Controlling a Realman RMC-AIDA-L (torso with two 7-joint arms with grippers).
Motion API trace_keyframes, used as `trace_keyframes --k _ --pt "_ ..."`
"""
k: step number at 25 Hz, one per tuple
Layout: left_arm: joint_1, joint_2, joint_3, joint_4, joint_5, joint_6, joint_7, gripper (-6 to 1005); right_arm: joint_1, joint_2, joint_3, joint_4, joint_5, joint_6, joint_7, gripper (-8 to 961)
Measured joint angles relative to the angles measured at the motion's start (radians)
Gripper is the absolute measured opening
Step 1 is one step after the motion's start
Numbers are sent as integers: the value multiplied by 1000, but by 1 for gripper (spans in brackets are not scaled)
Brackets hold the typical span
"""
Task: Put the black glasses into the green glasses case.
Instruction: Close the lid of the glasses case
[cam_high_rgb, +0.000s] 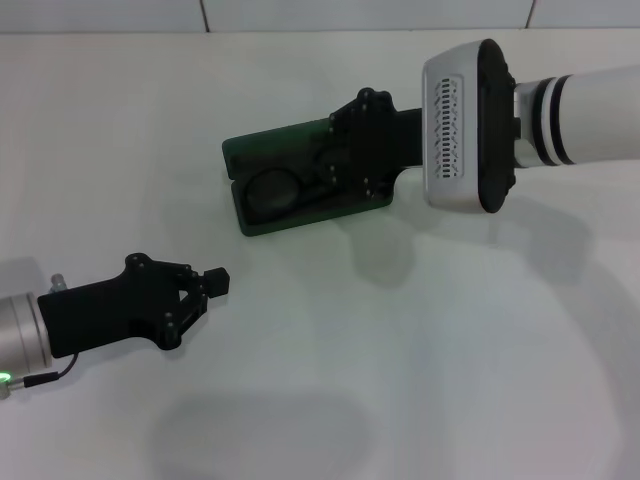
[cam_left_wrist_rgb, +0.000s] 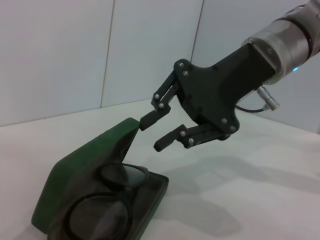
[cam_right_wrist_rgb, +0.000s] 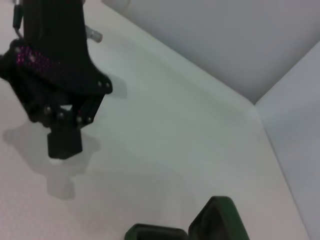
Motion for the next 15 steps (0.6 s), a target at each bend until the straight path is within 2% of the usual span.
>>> trace_keyframes --k 4,5,6,7,9,10,11,12,15 --pt "0 2 -4 0 -4 12 -17 5 -65 -1 26 -47 64 -13 7 238" --pt "-2 2 -5 0 -6 17 -27 5 -128 -3 85 -76 118 -75 8 237" --pt "-5 2 -6 0 -7 21 -39 5 -128 -3 85 -76 118 -75 8 236" --pt "-11 1 -7 0 -8 23 -55 5 -157 -4 122 -81 139 -118 8 234" --pt "-25 -1 -7 1 -9 24 -81 5 -220 -5 235 -67 190 -256 8 232" --pt "-45 -3 -7 3 -10 23 -114 5 -261 -8 348 -13 223 -398 8 233" --pt "-45 -3 -7 3 -10 23 -114 5 -273 -10 391 16 231 -452 7 233" --pt "-56 -2 -8 3 -10 21 -129 5 -273 -10 391 16 231 -452 7 234" --pt "-83 0 -8 2 -10 7 -153 5 -305 -19 572 163 225 -623 -6 236"
